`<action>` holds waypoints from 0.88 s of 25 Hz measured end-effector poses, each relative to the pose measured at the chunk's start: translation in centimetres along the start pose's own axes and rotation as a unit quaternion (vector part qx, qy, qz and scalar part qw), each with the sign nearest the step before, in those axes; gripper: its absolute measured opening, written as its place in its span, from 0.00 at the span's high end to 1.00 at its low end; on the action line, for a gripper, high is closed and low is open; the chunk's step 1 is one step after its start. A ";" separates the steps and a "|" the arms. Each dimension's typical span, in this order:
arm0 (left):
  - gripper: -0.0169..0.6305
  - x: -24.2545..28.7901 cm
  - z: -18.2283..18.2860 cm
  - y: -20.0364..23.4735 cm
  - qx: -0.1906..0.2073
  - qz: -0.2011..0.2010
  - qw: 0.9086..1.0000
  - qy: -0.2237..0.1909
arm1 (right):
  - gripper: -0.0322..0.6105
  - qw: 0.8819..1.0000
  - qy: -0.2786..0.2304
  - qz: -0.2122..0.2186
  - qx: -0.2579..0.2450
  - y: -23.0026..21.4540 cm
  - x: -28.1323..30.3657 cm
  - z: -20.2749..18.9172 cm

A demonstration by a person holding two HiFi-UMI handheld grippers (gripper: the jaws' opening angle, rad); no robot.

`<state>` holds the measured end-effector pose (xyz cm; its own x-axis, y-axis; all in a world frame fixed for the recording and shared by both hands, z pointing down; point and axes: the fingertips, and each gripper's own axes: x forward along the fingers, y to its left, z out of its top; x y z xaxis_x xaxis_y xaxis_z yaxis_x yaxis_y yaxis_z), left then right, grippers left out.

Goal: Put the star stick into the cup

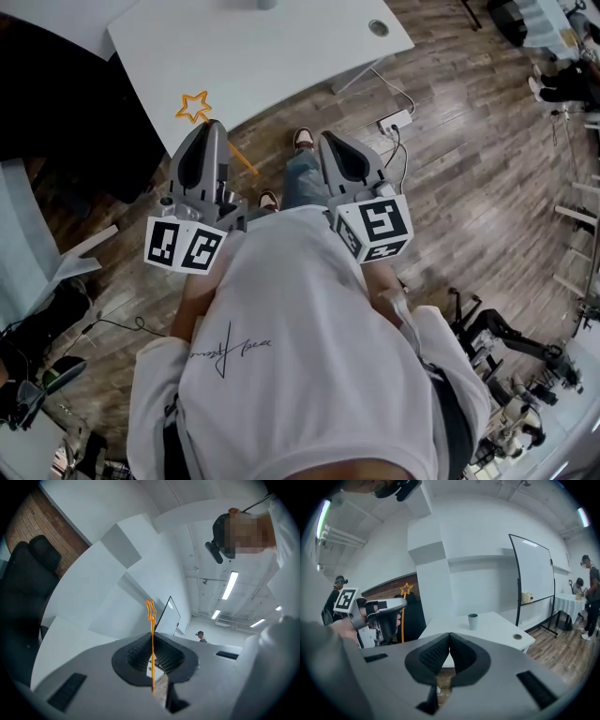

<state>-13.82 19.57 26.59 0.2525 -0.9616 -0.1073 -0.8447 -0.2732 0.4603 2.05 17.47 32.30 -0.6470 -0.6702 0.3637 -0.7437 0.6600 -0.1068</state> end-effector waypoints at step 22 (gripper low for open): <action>0.95 15.9 -0.1 3.1 0.013 0.080 0.997 -0.018 | 0.94 0.994 0.011 0.105 -0.010 -11.6 12.0 6.0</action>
<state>-12.39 3.39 26.40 0.0974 -0.9930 -0.0665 -0.8850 -0.1170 0.4506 1.91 -0.23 32.38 -0.7835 -0.5101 0.3548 -0.5891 0.7914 -0.1631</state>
